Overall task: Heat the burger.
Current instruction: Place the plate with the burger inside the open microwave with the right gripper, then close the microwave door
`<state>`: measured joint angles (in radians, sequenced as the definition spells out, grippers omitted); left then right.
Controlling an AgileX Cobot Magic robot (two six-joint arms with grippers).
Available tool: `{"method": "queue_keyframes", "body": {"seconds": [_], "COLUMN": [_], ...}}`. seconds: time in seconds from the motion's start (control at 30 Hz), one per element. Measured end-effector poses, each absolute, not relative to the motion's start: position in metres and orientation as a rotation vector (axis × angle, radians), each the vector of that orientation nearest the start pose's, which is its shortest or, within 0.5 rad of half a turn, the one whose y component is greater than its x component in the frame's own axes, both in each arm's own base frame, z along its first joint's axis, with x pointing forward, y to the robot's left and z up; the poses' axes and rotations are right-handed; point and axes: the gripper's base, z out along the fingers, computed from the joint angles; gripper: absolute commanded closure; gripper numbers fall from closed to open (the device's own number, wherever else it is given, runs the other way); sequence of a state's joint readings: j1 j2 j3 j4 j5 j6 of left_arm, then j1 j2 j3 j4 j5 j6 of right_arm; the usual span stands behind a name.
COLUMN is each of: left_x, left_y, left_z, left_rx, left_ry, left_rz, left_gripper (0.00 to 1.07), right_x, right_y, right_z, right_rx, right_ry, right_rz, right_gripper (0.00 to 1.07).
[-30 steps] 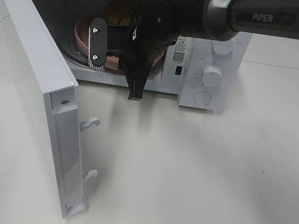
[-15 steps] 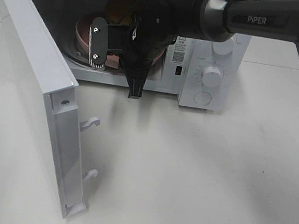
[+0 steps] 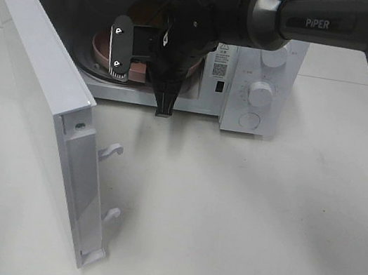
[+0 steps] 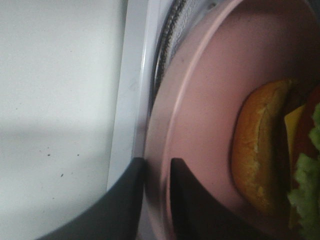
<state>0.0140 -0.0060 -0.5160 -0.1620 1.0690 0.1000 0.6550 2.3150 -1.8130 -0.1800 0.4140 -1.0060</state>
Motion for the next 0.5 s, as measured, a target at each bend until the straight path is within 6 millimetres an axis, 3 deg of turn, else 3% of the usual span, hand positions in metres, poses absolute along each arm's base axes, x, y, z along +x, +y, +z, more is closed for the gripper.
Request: {"method": "queue_keyframes", "body": {"seconds": [0.2, 0.5], "left_x": [-0.0085, -0.0085], "left_y": [-0.013, -0.013], "left_z": [0.2818, 0.2818], "left_rx": [0.097, 0.097], "left_ry": [2.02, 2.02], "left_rz": [-0.121, -0.121], "left_gripper": [0.09, 0.09], "right_x": [0.4192, 0.4203], "right_y": [0.3102, 0.3114], "right_z": [0.1587, 0.1602], "right_rx": [-1.861, -1.799], "right_ry": [1.5, 1.529], "right_rz": [-0.327, -0.303], "right_gripper": [0.64, 0.63]}}
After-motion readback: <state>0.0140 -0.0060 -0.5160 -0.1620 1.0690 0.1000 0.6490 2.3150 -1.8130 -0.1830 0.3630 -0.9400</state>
